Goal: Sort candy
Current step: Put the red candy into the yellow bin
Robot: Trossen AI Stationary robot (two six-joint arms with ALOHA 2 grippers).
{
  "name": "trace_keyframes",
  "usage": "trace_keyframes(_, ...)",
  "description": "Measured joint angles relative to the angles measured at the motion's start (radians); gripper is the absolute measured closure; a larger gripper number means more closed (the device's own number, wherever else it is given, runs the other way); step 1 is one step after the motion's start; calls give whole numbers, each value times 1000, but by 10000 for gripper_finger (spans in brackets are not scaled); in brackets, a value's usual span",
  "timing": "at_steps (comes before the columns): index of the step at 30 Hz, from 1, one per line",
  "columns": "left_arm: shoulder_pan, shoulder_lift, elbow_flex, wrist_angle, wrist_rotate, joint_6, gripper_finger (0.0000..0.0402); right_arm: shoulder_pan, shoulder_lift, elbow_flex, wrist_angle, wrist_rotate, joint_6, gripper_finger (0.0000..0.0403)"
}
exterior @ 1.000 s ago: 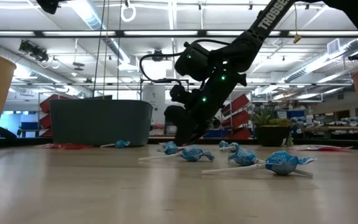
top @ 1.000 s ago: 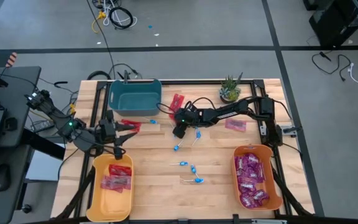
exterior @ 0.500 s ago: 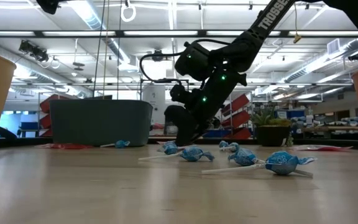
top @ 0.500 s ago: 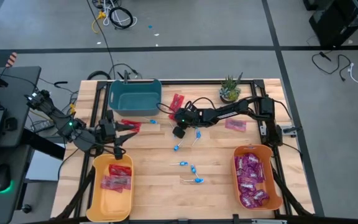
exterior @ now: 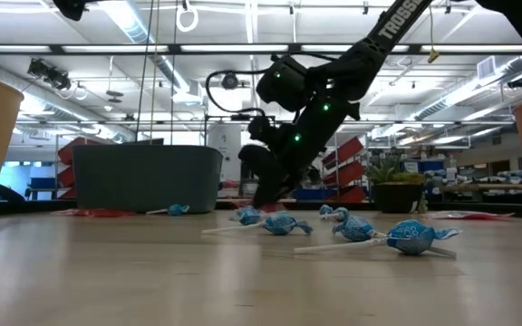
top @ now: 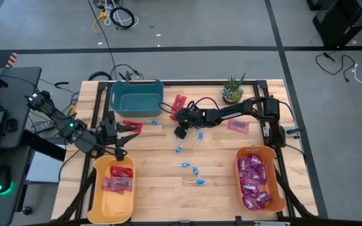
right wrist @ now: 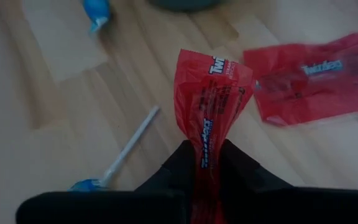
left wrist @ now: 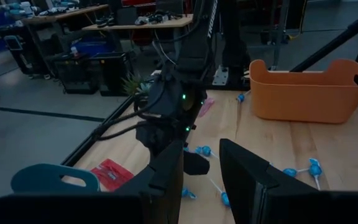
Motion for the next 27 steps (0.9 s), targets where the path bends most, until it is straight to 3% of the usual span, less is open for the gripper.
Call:
trace_keyframes(6, 0, 0, 0, -3, 0, 3, 294, 8, -35, 0, -2, -57, -7, 350)
trace_keyframes(12, 0, 0, 0, -16, 1, 7, 294, 31, -89, 1, 11, -184, -22, 350)
trace_keyframes(16, 0, 4, 0, -56, 54, 7, 294, 53, -136, 1, 29, -267, -36, 351)
trace_keyframes(22, 0, 55, 0, -59, 197, 56, 294, 78, -196, 2, 128, -461, -36, 351)
trace_keyframes(27, 0, 112, 0, -59, 233, 62, 294, 97, -201, 2, 263, -643, -7, 351)
